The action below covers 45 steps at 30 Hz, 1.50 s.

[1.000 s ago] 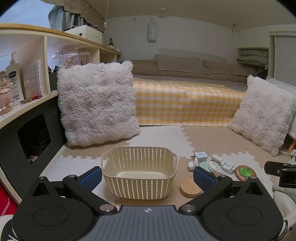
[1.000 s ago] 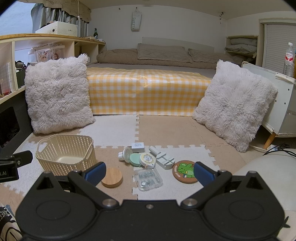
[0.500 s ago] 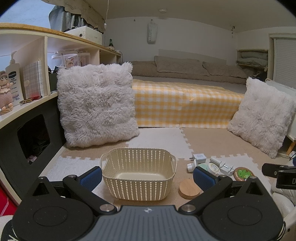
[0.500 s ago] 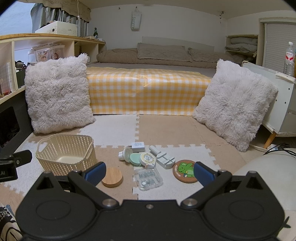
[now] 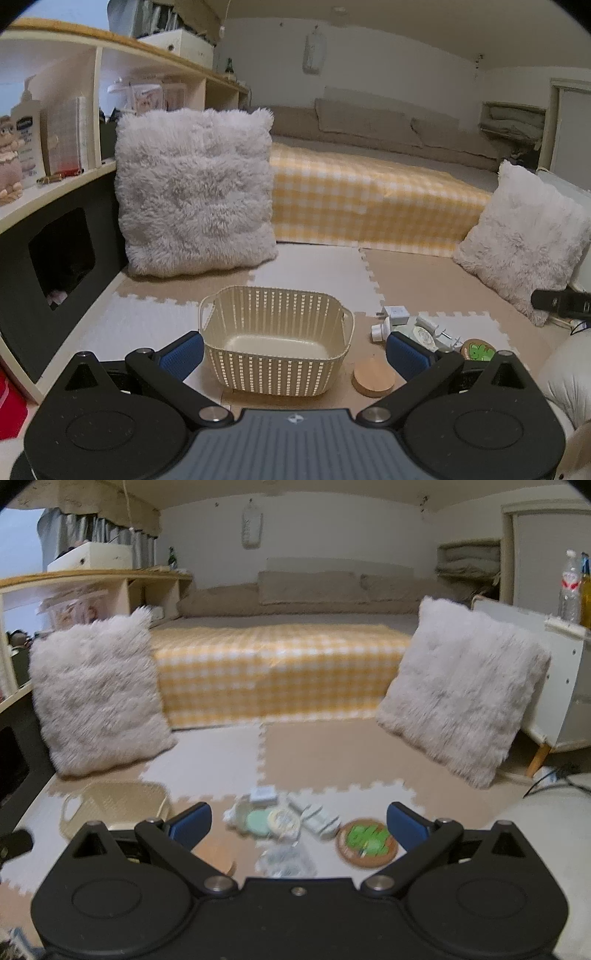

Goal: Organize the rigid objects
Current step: 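Grasp the white woven basket rim with the left tool while the right tool moves toward the frog coaster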

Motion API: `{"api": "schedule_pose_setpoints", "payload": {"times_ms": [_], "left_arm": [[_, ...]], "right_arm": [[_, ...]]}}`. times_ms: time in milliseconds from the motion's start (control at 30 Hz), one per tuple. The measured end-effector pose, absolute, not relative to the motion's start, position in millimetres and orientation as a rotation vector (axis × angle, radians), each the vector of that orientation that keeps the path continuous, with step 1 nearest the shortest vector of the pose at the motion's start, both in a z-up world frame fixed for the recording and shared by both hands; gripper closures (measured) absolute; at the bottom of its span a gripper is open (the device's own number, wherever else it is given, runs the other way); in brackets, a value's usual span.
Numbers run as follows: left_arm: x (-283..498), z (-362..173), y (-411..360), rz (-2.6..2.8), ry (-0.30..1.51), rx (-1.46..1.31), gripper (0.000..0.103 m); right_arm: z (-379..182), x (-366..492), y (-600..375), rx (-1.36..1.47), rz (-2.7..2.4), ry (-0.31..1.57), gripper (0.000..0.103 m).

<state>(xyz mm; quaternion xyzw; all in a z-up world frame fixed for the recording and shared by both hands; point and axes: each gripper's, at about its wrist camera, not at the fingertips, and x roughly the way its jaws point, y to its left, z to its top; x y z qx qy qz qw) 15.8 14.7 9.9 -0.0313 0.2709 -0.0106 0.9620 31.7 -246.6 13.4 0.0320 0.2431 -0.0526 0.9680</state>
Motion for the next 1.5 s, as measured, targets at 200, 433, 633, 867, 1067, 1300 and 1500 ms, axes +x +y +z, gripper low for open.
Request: {"api": "schedule_pose_setpoints", "payload": {"times_ms": [200, 433, 633, 867, 1067, 1300, 1500], "left_arm": [[46.8, 27.2, 31.3, 0.012, 0.559, -0.086, 0.000], [100.3, 53.0, 48.7, 0.105, 0.494, -0.083, 0.000], [157.0, 54.9, 48.6, 0.143, 0.513, -0.019, 0.000], [200.9, 32.6, 60.8, 0.153, 0.577, -0.027, 0.000], [221.6, -4.2, 81.0, 0.088, 0.700, -0.051, 0.003], [231.5, -24.4, 93.9, 0.081, 0.799, 0.011, 0.013], [242.8, -46.0, 116.9, 0.088, 0.938, -0.053, 0.044]], "right_arm": [[23.1, 66.7, -267.0, 0.038, -0.138, 0.459, 0.000], [14.3, 112.2, -301.1, 0.043, -0.194, 0.486, 0.000], [-7.6, 151.2, -336.0, 0.091, -0.250, 0.561, 0.000], [-51.9, 185.2, -375.1, 0.205, -0.251, 0.656, 0.000], [-85.8, 206.0, -388.4, 0.220, -0.216, 0.783, 0.000], [-122.0, 219.8, -391.5, 0.226, -0.185, 0.933, 0.000], [-141.0, 227.1, -388.2, 0.170, -0.144, 0.996, 0.000]]}}
